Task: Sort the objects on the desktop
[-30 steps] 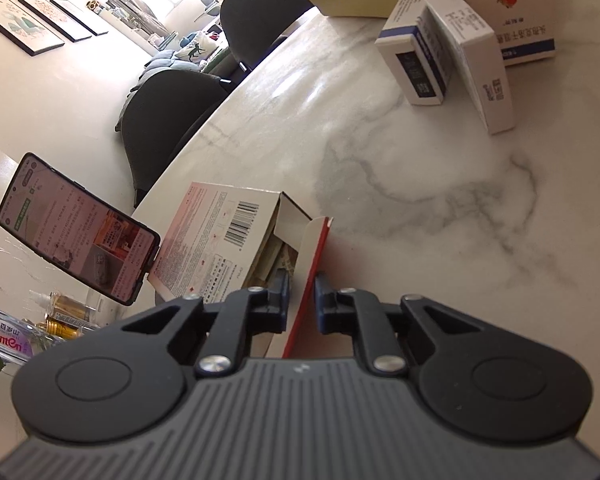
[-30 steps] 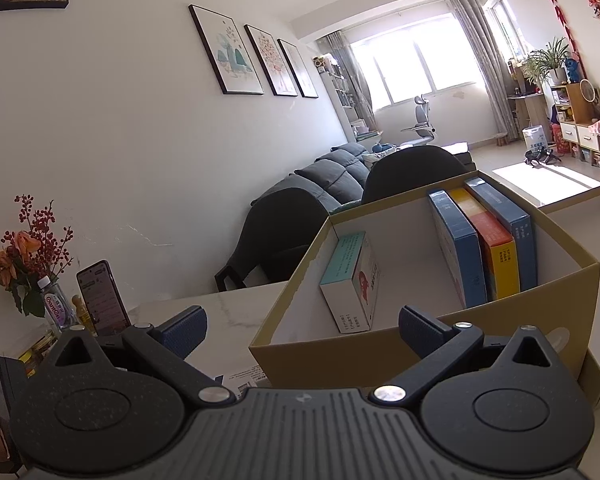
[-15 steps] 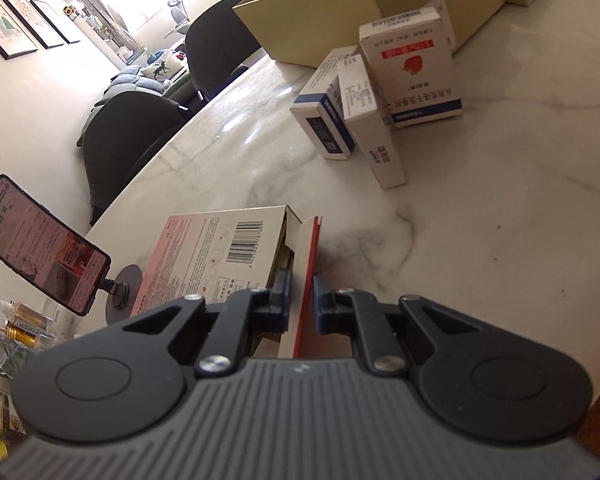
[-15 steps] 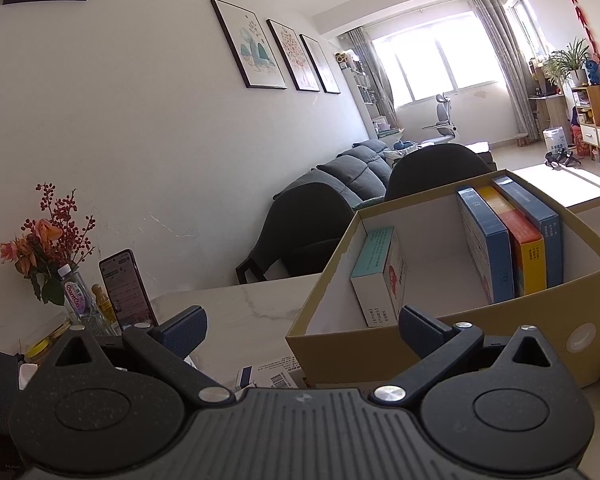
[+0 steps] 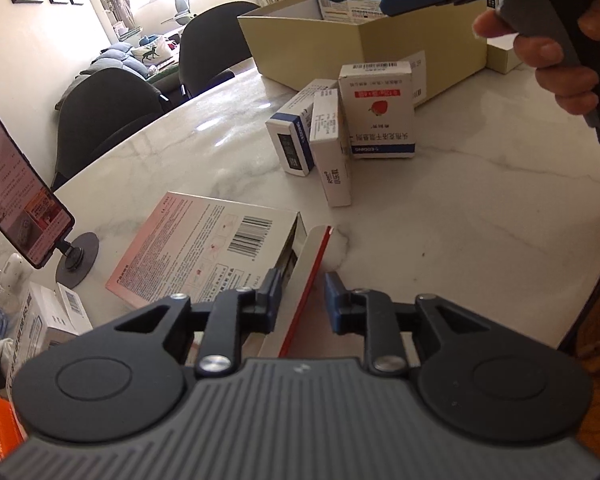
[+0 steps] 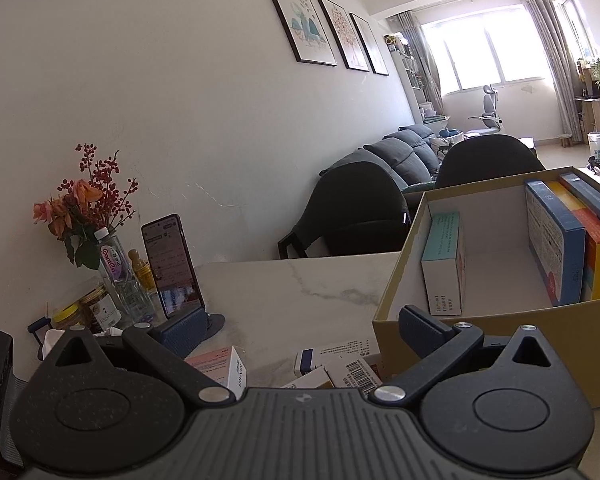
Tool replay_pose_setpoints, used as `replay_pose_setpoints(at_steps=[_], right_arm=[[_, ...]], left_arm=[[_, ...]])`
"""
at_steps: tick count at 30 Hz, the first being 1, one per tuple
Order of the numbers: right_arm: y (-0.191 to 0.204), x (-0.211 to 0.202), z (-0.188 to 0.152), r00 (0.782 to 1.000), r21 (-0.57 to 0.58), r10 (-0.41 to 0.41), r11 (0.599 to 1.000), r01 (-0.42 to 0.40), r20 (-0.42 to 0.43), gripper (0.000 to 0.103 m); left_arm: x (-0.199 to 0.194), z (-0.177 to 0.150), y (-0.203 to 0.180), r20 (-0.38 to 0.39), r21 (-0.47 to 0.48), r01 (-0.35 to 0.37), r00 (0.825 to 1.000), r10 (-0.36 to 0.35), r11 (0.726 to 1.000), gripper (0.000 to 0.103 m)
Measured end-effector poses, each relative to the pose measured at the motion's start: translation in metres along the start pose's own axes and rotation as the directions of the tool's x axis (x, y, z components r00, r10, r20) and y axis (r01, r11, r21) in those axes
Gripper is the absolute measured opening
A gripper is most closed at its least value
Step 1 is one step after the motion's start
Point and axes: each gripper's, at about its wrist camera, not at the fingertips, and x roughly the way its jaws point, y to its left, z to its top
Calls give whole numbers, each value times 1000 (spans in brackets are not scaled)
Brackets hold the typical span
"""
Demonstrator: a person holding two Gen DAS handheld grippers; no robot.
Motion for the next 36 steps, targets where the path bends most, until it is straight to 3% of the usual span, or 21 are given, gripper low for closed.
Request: replay_pose_setpoints(at_steps=[3, 5, 11, 16, 20, 23, 28, 36], right_arm=[[10, 11, 0, 999, -22, 31, 999, -31, -22, 102], [17, 20, 1, 997, -32, 56, 998, -57, -44, 102], [34, 48, 1, 987, -46, 119, 991, -125, -111, 98], [50, 70, 0, 972, -66, 167, 981, -180, -167, 95], [61, 91, -2, 951, -67, 198, 973, -219, -237, 85], [67, 108, -7, 938, -73, 170, 977, -201, -302, 83], [75, 126, -17, 922, -113, 113, 980, -165, -369, 83], [89, 153, -29, 891, -177, 35, 976, -128, -452, 84]], left_arm=[[-8, -4, 5, 25, -69, 34, 999, -32, 997, 38], [-14, -8, 8, 39, -112, 45, 998, -40, 993, 51], [-22, -18, 18, 56, -202, 44, 998, -33, 978, 61], [-26, -28, 36, 72, -316, 40, 997, -18, 948, 72], [-17, -34, 49, 61, -406, 30, 998, -6, 914, 74], [-9, -36, 57, 58, -458, 36, 998, -10, 888, 79], [0, -36, 68, 86, -524, 82, 995, -44, 848, 80], [10, -37, 74, 102, -573, 121, 992, -76, 811, 85]])
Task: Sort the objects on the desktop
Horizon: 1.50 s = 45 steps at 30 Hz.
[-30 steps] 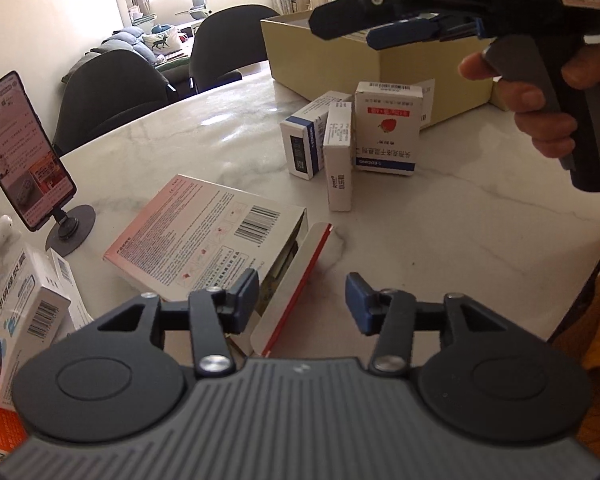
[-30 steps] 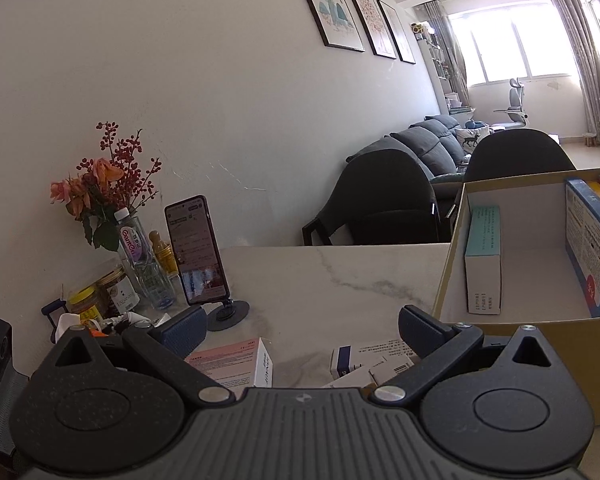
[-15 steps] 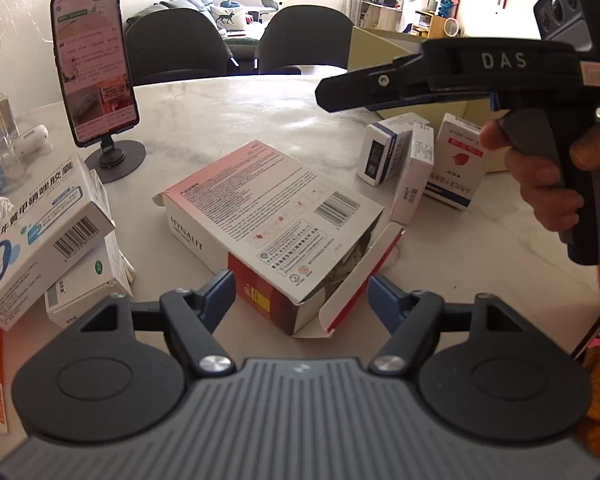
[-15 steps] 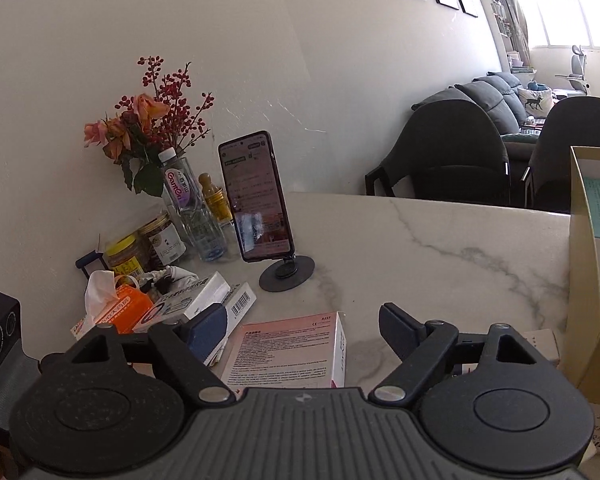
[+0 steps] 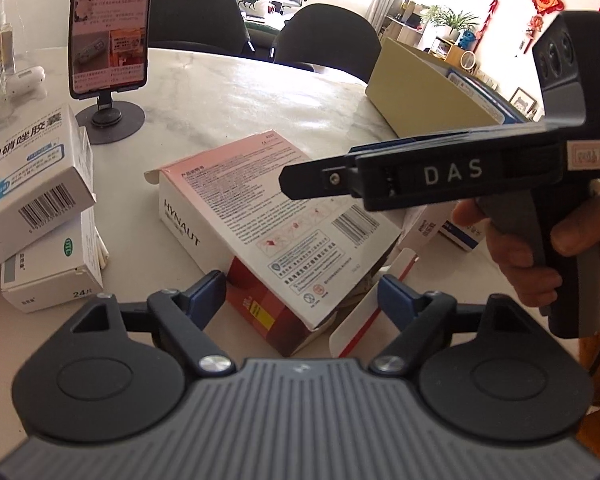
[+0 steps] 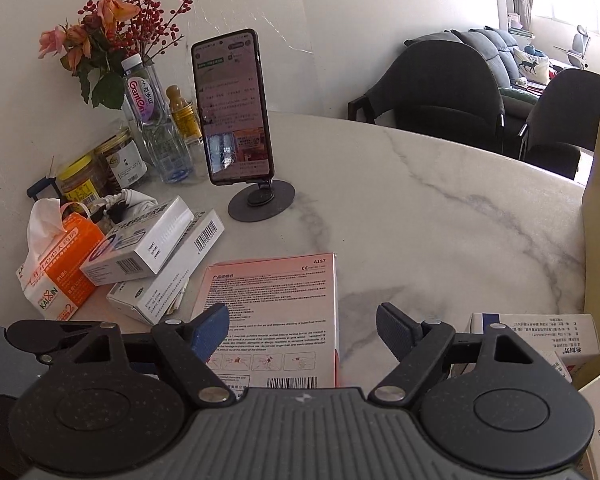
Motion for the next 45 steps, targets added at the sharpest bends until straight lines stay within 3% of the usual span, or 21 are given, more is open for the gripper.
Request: replay_pose_setpoints(at_steps=[7, 12, 17, 28, 37, 45], right_arm=[[-3, 20, 4, 996, -5, -16, 1000, 16, -89, 84], [-6, 23, 4, 995, 12, -2, 1000, 3, -101, 87], [-5, 23, 2, 989, 26, 80, 997, -78, -124, 85], [-16, -2, 3, 985, 94, 151, 985, -144, -79, 85], [-17, -27, 10, 964, 142, 262, 956, -256, -31, 80], [-17, -30, 7, 971, 123, 237, 965, -233, -15, 80]], left_arm=[[7, 1, -2, -13, -23, 4, 1000, -5, 1000, 91], [14, 0, -5, -22, -46, 8, 1000, -9, 999, 95], [14, -3, -6, -1, -80, 8, 1000, -8, 997, 93], [1, -19, 8, 110, -211, 103, 991, -81, 972, 83], [-6, -18, -4, 109, -172, 64, 993, -45, 983, 93], [-7, -24, 9, 145, -252, 137, 984, -102, 958, 79]])
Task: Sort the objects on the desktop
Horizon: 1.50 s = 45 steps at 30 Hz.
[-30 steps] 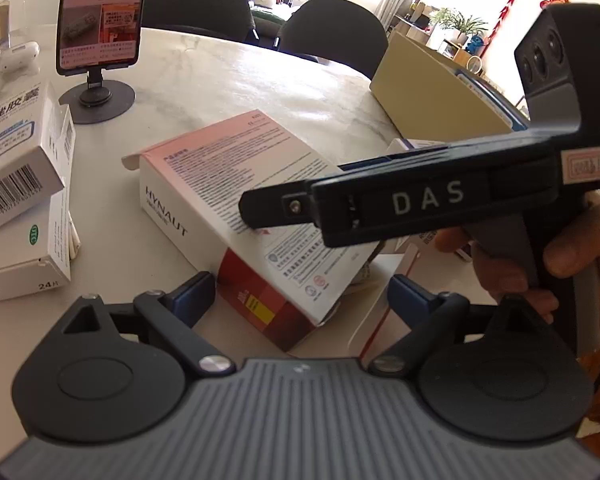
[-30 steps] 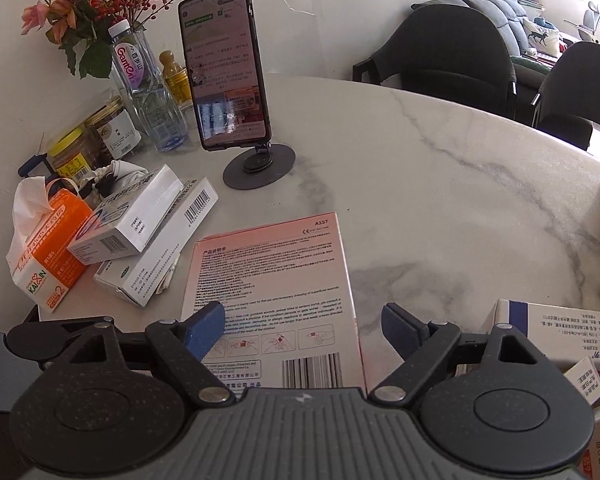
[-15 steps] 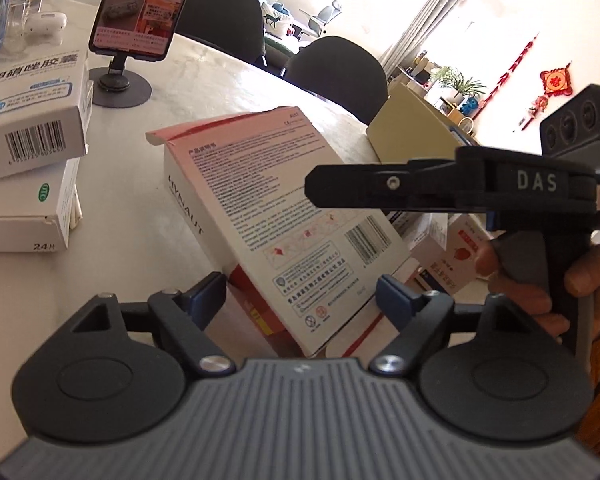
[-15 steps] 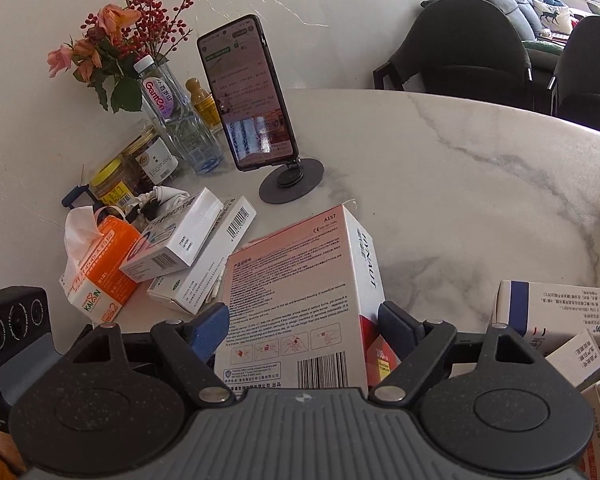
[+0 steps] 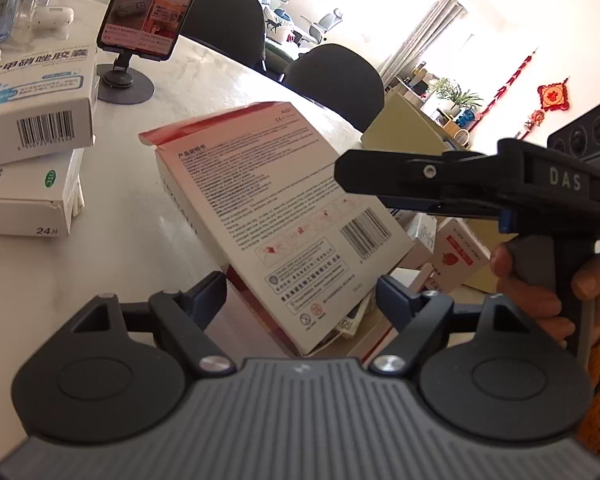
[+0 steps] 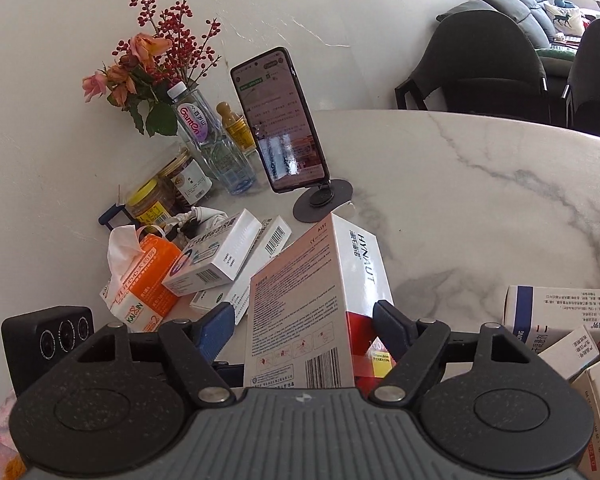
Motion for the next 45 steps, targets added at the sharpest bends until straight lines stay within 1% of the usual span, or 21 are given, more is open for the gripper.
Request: replay_pose_setpoints(at_steps=[3, 6, 9, 10, 12, 14, 16, 18, 21, 24, 28, 34, 36, 38, 39, 40, 41, 43, 44, 45], right_arm=[[-6, 7, -2, 1000, 20, -22, 1000, 23, -18, 80], [-9, 15, -5, 998, 26, -44, 999, 45, -33, 80], [-9, 20, -6, 998, 22, -52, 998, 53, -41, 82], [-9, 20, -6, 998, 23, -48, 999, 49, -41, 83], [-9, 20, -5, 999, 49, -31, 998, 33, -44, 88], [-11, 20, -2, 999, 87, -5, 996, 9, -51, 90], [-12, 21, -1, 998, 119, 24, 993, -17, -57, 92], [-13, 22, -1, 997, 144, 47, 989, -38, -61, 99], [-16, 23, -1, 995, 184, 76, 981, -63, -64, 101], [-17, 26, 2, 993, 215, 83, 975, -64, -79, 103], [-19, 33, 1, 991, 247, 82, 968, -54, -106, 103], [-29, 36, 1, 988, 305, 108, 950, -69, -111, 103], [-33, 36, 3, 986, 328, 121, 941, -79, -111, 103], [-35, 37, 5, 986, 332, 116, 940, -71, -117, 103], [-36, 38, 6, 986, 333, 110, 941, -62, -126, 103], [-36, 41, 6, 984, 337, 114, 939, -63, -135, 103], [-37, 44, 5, 980, 346, 140, 934, -85, -138, 103], [-36, 49, 3, 971, 359, 193, 924, -133, -138, 102], [-34, 50, 2, 973, 354, 187, 926, -128, -137, 99], [-30, 50, 2, 977, 338, 164, 935, -109, -137, 99]], left_arm=[[-5, 0, 2, 18, -19, 7, 1000, -6, 1000, 73], [-12, 2, 4, 54, -48, 14, 998, -12, 999, 66], [-23, 6, 0, 104, -51, 17, 994, -11, 999, 64], [-25, 8, -2, 118, -45, 15, 993, -10, 999, 63], [-29, 11, -5, 139, -35, 6, 990, -1, 999, 64], [-32, 13, -6, 161, -29, -1, 987, 6, 1000, 65], [-34, 15, -7, 172, -33, 5, 985, 1, 999, 66], [-36, 16, -8, 182, -28, 6, 983, -1, 1000, 67], [-38, 15, -9, 194, -23, 10, 981, -5, 1000, 67], [-39, 16, -9, 203, -18, 18, 979, -14, 1000, 68], [-38, 17, -13, 209, 4, 3, 978, -4, 1000, 70], [-35, 20, -16, 228, 16, 9, 974, -12, 1000, 70], [-35, 21, -16, 232, 14, 28, 972, -31, 999, 71], [-34, 22, -17, 232, 17, 58, 971, -60, 998, 71], [-32, 22, -18, 225, 21, 67, 972, -70, 998, 73], [-28, 22, -19, 210, 25, 72, 975, -76, 997, 72], [-24, 22, -20, 195, 28, 75, 978, -79, 997, 71], [-19, 19, -21, 177, 38, 50, 983, -55, 998, 71], [-18, 18, -21, 174, 44, 33, 984, -40, 998, 71], [-19, 17, -21, 174, 52, 12, 984, -21, 999, 71]])
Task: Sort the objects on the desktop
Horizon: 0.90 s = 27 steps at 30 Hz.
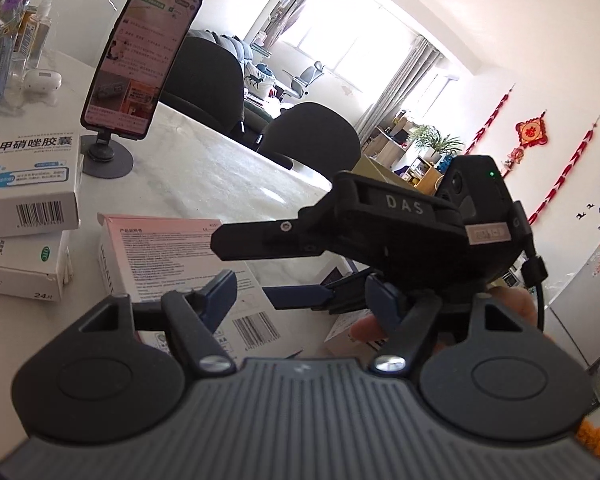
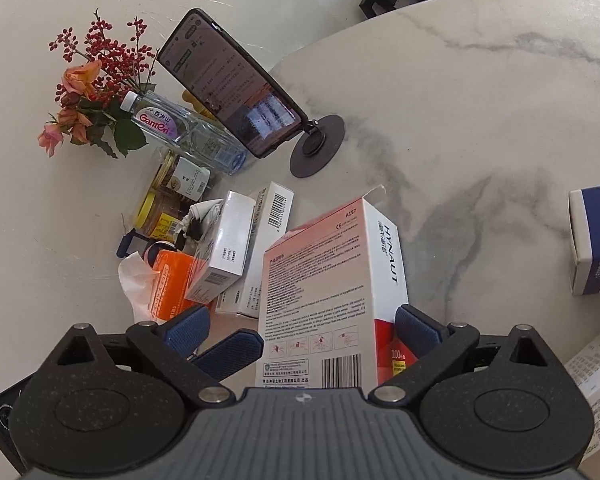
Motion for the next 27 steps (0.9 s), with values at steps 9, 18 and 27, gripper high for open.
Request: replay_pose_setpoints(at_steps=[9, 18, 27], right_arm=[[0, -1, 5, 995, -55, -91, 994, 94, 47, 99], [-1, 21, -7, 994, -105, -108, 988, 111, 30, 95], [2, -12, -4, 995, -40, 37, 999, -34, 88, 89]], left_arm=[[-6, -2, 23, -48, 29, -229, 972, 230, 973, 71], [4, -14, 53, -102, -121, -162, 983, 150, 979, 59], [-9, -14, 52, -69, -154, -102, 993, 92, 983, 83]])
